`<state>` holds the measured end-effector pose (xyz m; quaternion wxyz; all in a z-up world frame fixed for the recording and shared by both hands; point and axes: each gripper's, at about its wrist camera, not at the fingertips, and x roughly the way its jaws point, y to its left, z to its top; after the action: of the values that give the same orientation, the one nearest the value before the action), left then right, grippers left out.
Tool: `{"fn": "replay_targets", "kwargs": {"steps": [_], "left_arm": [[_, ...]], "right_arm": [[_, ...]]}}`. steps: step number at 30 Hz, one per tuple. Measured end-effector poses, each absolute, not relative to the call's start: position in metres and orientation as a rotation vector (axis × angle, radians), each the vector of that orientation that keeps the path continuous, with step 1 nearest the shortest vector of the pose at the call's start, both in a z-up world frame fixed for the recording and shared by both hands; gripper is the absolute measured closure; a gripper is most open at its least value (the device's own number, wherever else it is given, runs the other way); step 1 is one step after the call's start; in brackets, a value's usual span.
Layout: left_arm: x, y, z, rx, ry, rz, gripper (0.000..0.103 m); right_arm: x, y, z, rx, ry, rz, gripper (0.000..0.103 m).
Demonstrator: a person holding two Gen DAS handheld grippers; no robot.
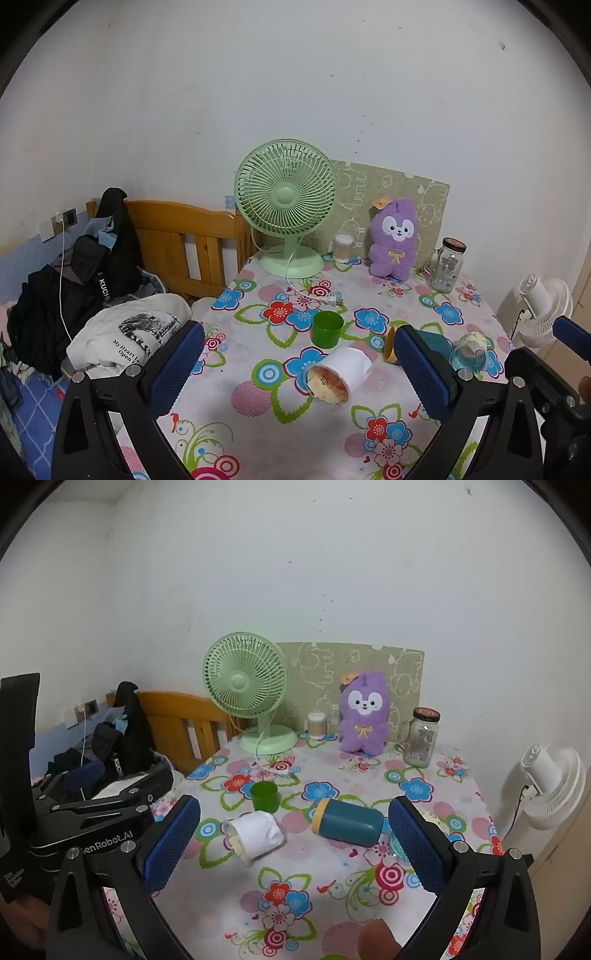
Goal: Flip cup upside down
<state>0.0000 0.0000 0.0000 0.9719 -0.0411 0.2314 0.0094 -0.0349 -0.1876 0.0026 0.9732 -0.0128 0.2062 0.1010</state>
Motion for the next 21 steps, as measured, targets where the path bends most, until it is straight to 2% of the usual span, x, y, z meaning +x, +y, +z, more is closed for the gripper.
{"fn": "replay_targets", "kwargs": {"steps": [21], "left_arm": [[-0.0002,0.0005,0.0002,-0.09,0.472,0.021,0.0]], "right_arm": [[-0.0303,-0.1895,-0.0005,-0.018,0.422,0.204,0.0]]}}
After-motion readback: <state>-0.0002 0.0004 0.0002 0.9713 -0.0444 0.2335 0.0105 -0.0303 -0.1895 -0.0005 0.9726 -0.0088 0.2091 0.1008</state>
